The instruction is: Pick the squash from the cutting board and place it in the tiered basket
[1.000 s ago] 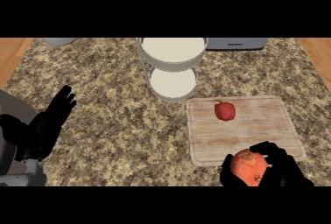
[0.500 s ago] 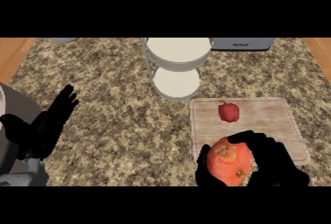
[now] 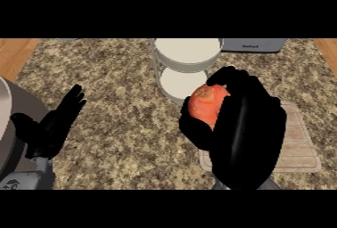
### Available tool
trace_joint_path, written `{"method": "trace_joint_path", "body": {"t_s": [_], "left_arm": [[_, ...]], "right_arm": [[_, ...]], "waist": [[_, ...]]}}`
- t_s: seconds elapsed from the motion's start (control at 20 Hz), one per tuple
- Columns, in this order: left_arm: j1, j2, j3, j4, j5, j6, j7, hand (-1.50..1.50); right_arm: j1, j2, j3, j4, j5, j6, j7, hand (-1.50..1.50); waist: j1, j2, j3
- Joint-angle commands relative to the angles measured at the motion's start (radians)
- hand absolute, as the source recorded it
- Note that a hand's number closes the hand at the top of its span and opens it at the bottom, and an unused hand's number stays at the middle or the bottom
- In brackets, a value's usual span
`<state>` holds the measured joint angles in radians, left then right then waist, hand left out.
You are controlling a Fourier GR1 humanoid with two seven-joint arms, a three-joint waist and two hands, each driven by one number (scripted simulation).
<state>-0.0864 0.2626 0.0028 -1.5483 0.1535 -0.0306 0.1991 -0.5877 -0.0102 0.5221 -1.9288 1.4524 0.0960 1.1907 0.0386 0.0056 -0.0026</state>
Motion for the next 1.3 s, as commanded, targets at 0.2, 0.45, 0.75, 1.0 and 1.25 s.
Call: {"method": "trace_joint_path", "body": {"t_s": [0.2, 0.45, 0.75, 1.0, 1.25], "left_arm": [[0.015, 0.011, 0.007, 0.009, 0.007, -0.038, -0.035, 0.0], [0.003, -0.003, 0.001, -0.005, -0.002, -0.015, -0.007, 0.0], [-0.017, -0.017, -0.005, -0.034, 0.0, 0.0, 0.032, 0.0], [-0.032, -0.022, 0.0, 0.044, -0.016, -0.012, -0.01, 0.0], [-0.043, 0.005, 0.036, 0.048, 0.006, -0.033, -0.005, 0.0]], "right_arm": [[-0.282, 0.01, -0.151, 0.335, -0.155, -0.075, 0.209, 1.5], [-0.388, 0.01, -0.2, 0.542, -0.215, -0.148, 0.215, 1.5], [-0.442, 0.01, -0.289, 0.719, -0.268, -0.244, 0.141, 1.5], [-0.516, 0.01, -0.238, 0.899, -0.266, -0.364, 0.132, 1.5], [-0.565, 0.01, -0.291, 1.022, -0.254, -0.417, 0.093, 1.5]], "waist": [[0.017, 0.002, 0.001], [0.03, 0.003, 0.001], [0.012, 0.001, 0.002], [0.011, 0.006, 0.001], [0.006, 0.006, 0.001]]}}
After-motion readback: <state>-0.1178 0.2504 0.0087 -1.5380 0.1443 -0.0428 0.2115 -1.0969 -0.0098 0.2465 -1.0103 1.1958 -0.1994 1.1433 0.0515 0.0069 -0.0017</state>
